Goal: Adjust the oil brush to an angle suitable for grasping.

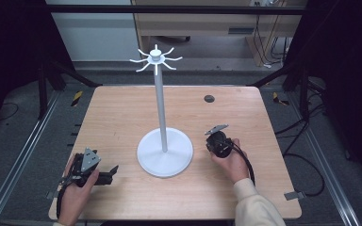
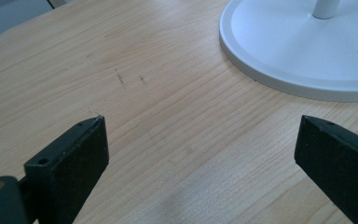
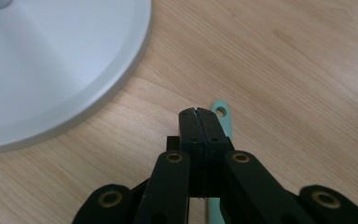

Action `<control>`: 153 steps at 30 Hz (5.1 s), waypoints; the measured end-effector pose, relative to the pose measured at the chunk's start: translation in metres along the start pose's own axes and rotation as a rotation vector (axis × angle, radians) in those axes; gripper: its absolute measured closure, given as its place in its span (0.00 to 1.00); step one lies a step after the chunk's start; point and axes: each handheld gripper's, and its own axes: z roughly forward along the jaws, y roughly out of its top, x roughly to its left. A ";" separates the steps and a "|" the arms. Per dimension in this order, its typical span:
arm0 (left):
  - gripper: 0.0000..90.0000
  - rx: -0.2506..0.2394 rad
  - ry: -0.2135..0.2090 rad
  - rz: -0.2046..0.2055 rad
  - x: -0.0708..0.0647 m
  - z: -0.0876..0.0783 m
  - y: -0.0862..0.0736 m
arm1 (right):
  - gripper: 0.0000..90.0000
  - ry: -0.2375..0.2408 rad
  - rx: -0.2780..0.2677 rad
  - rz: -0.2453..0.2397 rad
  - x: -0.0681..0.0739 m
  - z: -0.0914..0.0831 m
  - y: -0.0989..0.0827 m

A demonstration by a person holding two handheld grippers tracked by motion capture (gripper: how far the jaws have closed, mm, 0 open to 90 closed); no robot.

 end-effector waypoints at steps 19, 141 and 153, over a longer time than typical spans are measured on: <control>0.03 0.003 -0.005 0.003 -0.001 0.000 0.000 | 1.00 -0.021 0.081 0.000 -0.002 0.013 -0.003; 0.03 0.017 -0.033 0.009 -0.005 0.004 0.000 | 0.91 0.007 0.357 0.256 -0.034 -0.020 -0.033; 0.03 0.015 -0.030 0.003 -0.004 0.003 0.000 | 0.92 0.009 0.277 0.258 -0.032 -0.035 -0.028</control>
